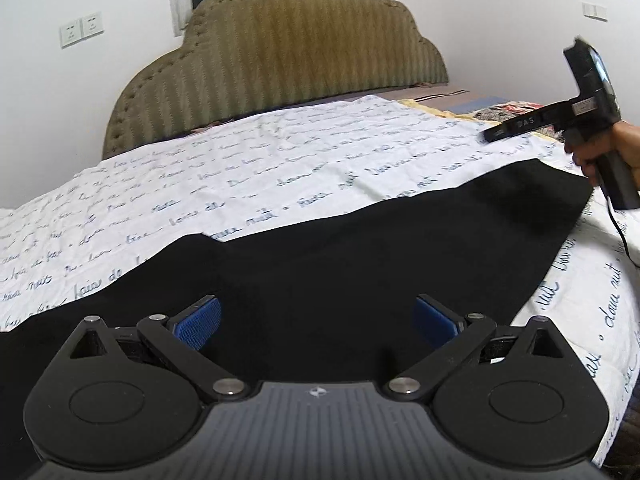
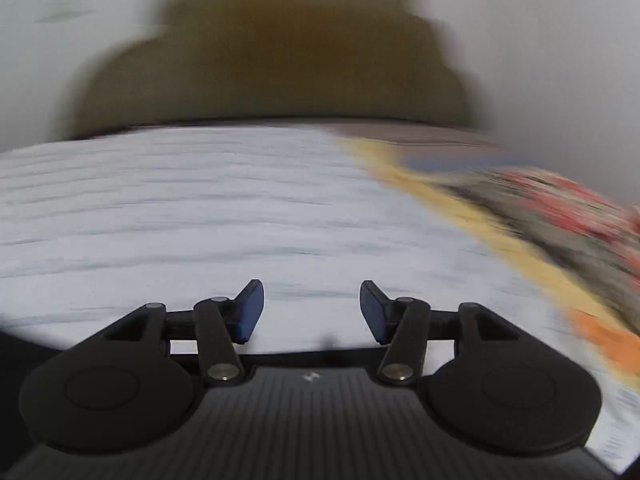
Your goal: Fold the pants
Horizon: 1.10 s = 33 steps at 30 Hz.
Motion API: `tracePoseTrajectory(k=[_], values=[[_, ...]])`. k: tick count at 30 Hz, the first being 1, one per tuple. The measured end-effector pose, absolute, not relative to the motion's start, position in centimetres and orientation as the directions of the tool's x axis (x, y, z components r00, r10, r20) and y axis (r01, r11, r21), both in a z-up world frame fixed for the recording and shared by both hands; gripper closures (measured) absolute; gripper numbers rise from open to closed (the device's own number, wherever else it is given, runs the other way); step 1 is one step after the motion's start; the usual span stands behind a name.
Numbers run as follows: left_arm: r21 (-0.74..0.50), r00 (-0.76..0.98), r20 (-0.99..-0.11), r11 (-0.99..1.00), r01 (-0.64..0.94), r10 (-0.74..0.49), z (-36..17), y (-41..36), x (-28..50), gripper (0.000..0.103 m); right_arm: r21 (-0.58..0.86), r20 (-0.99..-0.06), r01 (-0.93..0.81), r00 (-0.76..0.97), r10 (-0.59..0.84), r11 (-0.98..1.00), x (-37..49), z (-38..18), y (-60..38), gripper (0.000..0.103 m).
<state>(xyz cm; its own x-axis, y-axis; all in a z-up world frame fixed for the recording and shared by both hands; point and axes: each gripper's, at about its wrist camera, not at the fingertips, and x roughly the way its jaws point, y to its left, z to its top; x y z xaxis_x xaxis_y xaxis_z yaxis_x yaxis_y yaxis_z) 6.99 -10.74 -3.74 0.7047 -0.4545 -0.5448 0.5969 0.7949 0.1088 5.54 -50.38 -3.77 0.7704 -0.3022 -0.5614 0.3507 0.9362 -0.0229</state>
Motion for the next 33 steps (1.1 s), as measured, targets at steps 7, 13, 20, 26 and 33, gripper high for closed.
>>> tracePoseTrajectory(k=[7,13,20,26,33], values=[[0.188,0.763,-0.533,0.828,0.528,-0.365,-3.8,-7.8,7.6,0.0,0.246,-0.683,-0.26,0.638,0.357,0.934,12.0,-6.6,-37.0,0.096],[0.148,0.793,-0.521,0.882,0.447,-0.315,-3.6,-2.6,8.9,0.0,0.186,-0.665,-0.147,0.709,0.234,0.972,15.0,-5.8,-35.7,0.091],[0.082,0.81,-0.542,0.945,0.317,-0.225,-3.9,2.8,10.9,0.0,0.166,-0.669,-0.382,0.634,0.388,0.909,20.4,-5.1,-25.3,0.091],[0.054,0.789,-0.597,0.974,0.22,-0.145,-5.3,8.1,10.4,0.0,0.172,-0.704,-0.313,0.624,0.339,0.934,25.6,-8.2,-20.9,0.091],[0.049,0.79,-0.6,0.98,0.194,-0.126,-5.1,10.3,9.3,0.0,0.085,-0.7,-0.355,0.643,0.31,0.931,23.8,-6.6,-18.1,0.075]])
